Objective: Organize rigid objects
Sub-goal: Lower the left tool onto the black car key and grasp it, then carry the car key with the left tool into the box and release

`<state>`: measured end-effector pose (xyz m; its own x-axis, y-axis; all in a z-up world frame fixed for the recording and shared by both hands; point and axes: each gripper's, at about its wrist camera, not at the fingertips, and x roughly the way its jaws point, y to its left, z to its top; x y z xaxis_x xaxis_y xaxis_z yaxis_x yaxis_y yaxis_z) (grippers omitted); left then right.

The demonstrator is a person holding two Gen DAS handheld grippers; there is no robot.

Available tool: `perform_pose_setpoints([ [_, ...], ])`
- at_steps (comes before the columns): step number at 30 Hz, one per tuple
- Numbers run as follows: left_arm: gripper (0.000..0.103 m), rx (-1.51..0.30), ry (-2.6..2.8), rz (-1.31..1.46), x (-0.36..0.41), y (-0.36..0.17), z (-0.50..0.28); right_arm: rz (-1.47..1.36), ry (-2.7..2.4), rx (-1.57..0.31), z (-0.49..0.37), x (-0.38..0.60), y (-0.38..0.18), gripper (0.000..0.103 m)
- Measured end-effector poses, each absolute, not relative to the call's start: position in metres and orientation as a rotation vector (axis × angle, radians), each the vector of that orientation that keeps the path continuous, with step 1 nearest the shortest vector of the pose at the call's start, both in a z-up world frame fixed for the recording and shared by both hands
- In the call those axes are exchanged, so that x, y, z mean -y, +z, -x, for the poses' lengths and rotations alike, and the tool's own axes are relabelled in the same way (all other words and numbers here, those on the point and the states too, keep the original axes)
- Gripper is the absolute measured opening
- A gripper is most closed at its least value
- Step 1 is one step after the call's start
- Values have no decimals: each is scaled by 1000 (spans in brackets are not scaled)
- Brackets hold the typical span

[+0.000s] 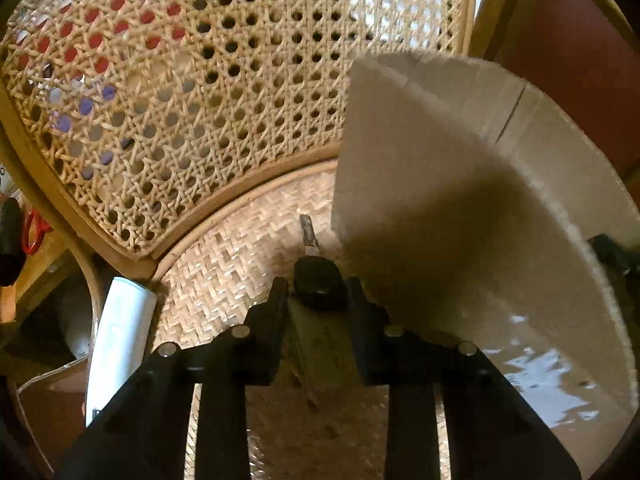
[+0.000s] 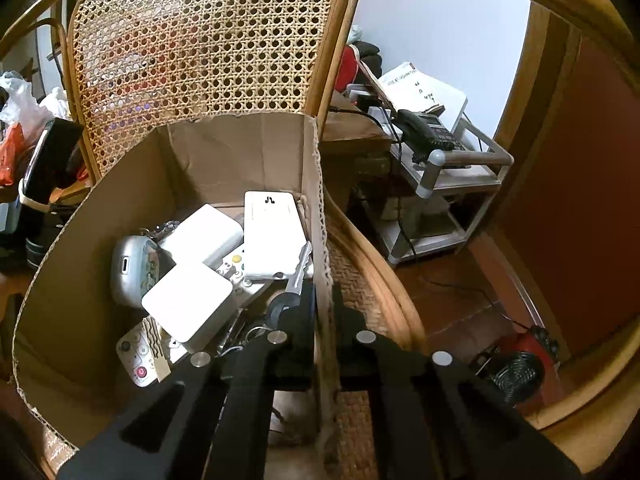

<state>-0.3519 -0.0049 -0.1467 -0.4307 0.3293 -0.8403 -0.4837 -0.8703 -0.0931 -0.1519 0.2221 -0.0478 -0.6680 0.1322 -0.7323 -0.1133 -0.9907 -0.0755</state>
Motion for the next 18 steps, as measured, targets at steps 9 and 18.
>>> perform_pose_setpoints([
  [9, 26, -32, 2368, 1094, 27, -59, 334, 1212, 2769, 41, 153, -220, -48, 7],
  [18, 26, -60, 2177, 911, -36, 4, 282, 1209, 2783, 36, 153, -220, -48, 7],
])
